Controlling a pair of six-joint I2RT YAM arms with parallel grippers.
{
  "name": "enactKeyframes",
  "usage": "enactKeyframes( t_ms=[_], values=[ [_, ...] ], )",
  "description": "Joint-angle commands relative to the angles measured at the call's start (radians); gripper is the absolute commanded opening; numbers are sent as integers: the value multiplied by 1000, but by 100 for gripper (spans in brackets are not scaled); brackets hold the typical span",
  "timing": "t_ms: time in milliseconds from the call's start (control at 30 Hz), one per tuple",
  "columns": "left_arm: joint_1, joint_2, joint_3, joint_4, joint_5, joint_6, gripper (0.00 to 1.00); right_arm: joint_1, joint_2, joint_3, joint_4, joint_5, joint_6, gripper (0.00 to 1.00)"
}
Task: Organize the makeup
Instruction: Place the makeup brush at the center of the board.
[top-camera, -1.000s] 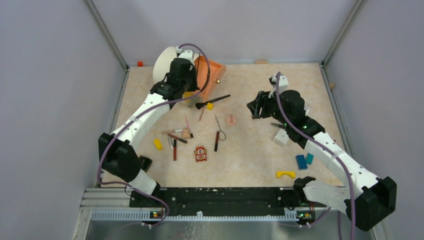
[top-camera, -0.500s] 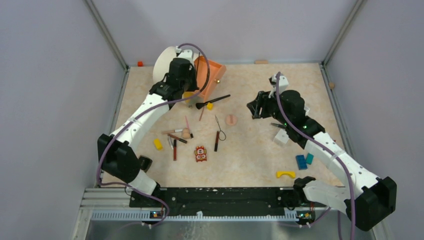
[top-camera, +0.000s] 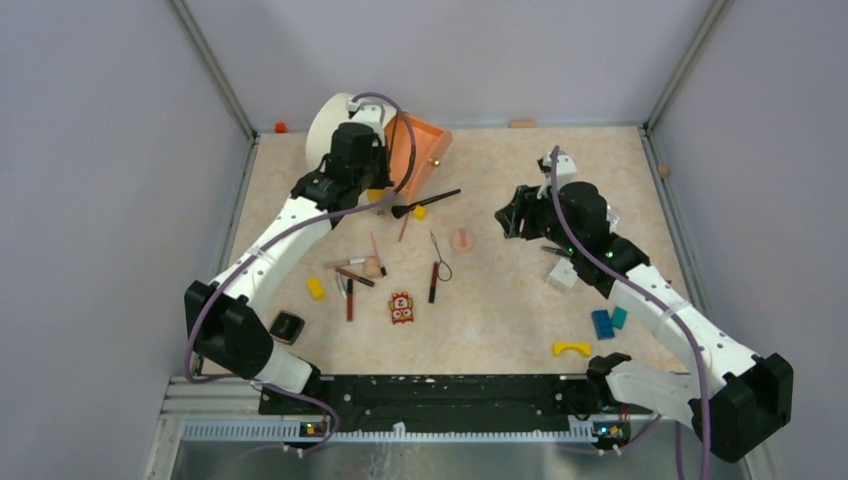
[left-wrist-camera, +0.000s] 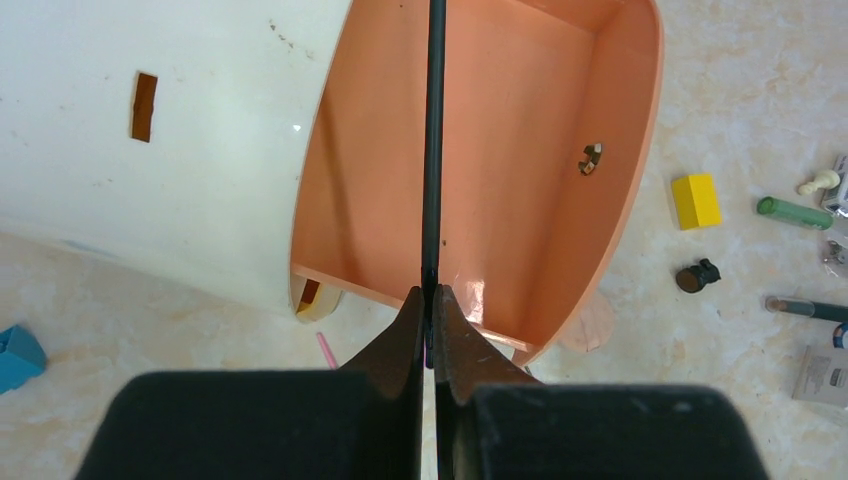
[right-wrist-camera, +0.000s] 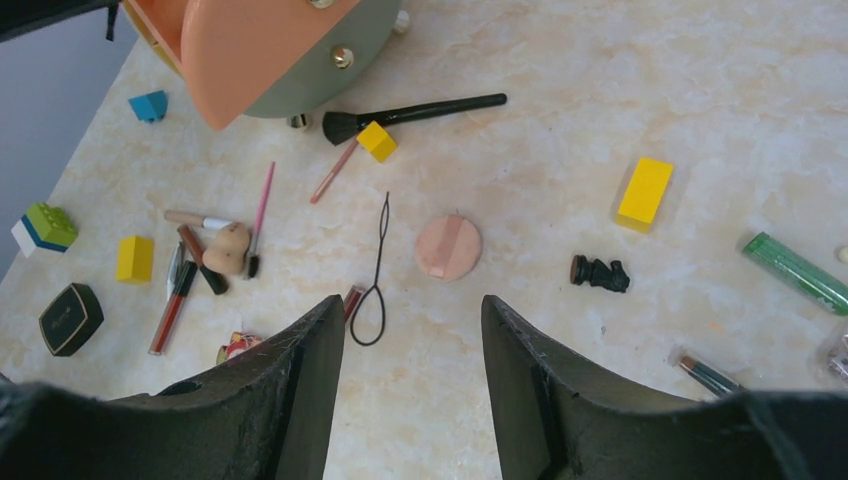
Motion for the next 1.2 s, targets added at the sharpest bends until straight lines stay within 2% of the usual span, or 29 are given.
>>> enactKeyframes(
  t_ms=[0, 200, 333, 400, 467, 533, 633, 733, 867, 1133, 1167],
  values=[
    [1, -64, -22, 73, 18, 36, 0, -11, -12, -24, -11, 24, 23, 52],
    [-22, -96, 12, 80, 82, 96, 0, -11, -34, -29, -31, 87, 38, 52],
    [-172, -64, 91, 45, -27, 171, 0, -11, -58, -29, -56, 172, 65, 52],
    [-275, -41, 116, 42, -68, 177, 0, -11, -75, -16, -102, 303, 99, 53],
    [-325, -25, 115, 45, -75, 148, 0, -11, -103, 4, -170, 450, 140, 54],
    [-356, -16, 71, 57, -66, 106, 0, -12, -150, 27, -237, 582, 169, 54],
    [-391, -4, -37, 95, -26, 44, 0, -17, -210, 37, -297, 682, 176, 58],
    [-403, 23, -154, 122, 27, -35, 0, -20, -210, 62, -370, 708, 184, 65],
    [-415, 88, -259, 144, 135, -113, 0, -21, -131, 101, -523, 720, 264, 72],
    [-419, 167, -360, 206, 241, -111, 0, -58, -84, -77, -529, 712, 439, 81],
    [-419, 173, -357, 202, 244, -105, 2, -68, -74, -96, -528, 704, 456, 81]
  ],
)
